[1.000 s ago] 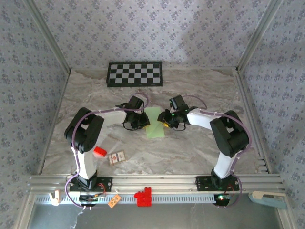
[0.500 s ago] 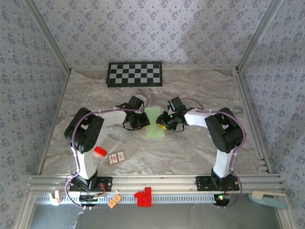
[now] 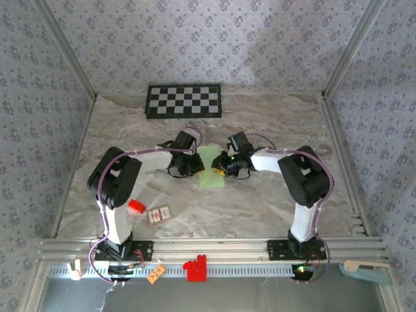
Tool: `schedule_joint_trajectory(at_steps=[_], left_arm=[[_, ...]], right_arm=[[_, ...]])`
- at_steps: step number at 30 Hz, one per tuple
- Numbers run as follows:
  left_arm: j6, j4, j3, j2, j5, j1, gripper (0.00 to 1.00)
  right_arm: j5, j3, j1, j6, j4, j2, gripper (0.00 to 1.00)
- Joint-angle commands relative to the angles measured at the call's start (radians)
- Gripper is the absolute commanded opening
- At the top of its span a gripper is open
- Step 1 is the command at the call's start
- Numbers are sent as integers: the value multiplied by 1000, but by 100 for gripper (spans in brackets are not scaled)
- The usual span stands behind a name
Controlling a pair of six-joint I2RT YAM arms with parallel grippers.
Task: Fold a paper plane with a square sheet of paper (pick it up from the middle)
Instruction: Turn over the paper at the center of the table.
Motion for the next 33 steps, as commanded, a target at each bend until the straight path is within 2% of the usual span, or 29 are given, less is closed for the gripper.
schedule_joint_trajectory(at_steps=[1,10,13,17,22,29,33], left_arm=[[-7,-49,-29,-11,-18,7,13],[-9,-46,-16,-35,-4,15,15],[-13,-35,-16,-61,6,23,20],[-27,14,-61,-135,34,68,32],[-67,157,-175,-259,120,147,51],[-190,458,-313,-389,301,205,80],[-294,664,-349,-397,373,197,89]], right_arm=[[-40,9,8,19,36,16,23],[-47,-20,16,5,76,23,19],[-37,-18,15,-7,68,29,14],[-15,-16,15,-37,75,11,5],[-30,-23,-3,-65,144,-55,3],[-169,-27,-56,25,301,-146,3],[-228,-23,-78,99,385,-173,3]])
